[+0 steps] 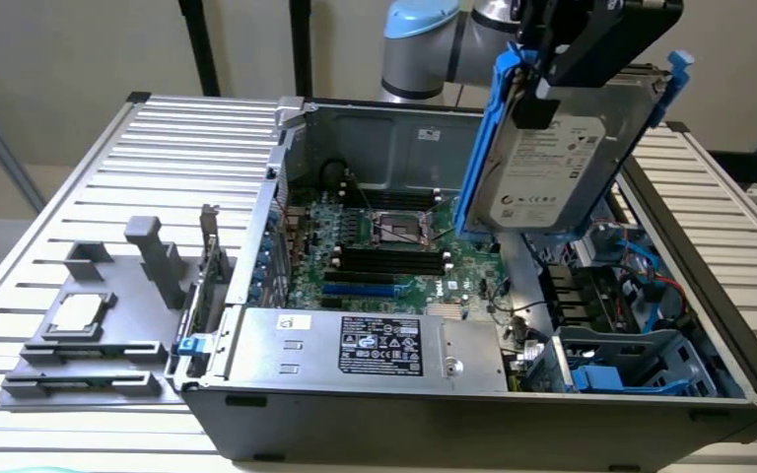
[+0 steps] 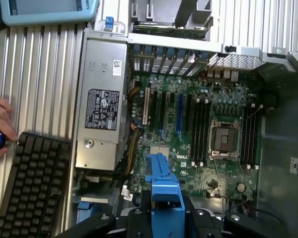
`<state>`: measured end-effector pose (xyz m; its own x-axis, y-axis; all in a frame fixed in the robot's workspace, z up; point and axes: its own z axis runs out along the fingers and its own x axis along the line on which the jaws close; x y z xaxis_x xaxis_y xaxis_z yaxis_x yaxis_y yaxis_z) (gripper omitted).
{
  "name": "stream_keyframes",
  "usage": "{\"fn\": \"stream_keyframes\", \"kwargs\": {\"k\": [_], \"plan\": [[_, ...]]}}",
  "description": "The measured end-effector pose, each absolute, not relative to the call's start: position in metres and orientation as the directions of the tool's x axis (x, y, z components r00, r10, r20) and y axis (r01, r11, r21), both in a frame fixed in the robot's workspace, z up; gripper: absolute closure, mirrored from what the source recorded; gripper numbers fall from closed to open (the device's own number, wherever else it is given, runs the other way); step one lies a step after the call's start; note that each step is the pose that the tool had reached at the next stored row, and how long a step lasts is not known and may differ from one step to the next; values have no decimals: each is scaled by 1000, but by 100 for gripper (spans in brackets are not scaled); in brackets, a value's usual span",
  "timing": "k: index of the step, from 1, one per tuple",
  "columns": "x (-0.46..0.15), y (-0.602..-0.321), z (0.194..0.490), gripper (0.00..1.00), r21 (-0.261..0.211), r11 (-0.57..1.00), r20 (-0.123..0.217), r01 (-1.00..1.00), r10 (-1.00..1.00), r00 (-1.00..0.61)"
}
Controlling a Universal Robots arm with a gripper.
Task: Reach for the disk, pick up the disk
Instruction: 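Pick up the disk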
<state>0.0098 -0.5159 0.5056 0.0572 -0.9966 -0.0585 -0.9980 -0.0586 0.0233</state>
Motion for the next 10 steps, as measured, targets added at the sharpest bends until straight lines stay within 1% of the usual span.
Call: {"fn": "stream_keyframes", "kwargs": {"k": [4, 10], "plan": [[18, -526, 518, 67, 24, -59, -59, -998, -997, 57], [43, -537, 524, 67, 25, -59, -59, -998, -997, 57]]}}
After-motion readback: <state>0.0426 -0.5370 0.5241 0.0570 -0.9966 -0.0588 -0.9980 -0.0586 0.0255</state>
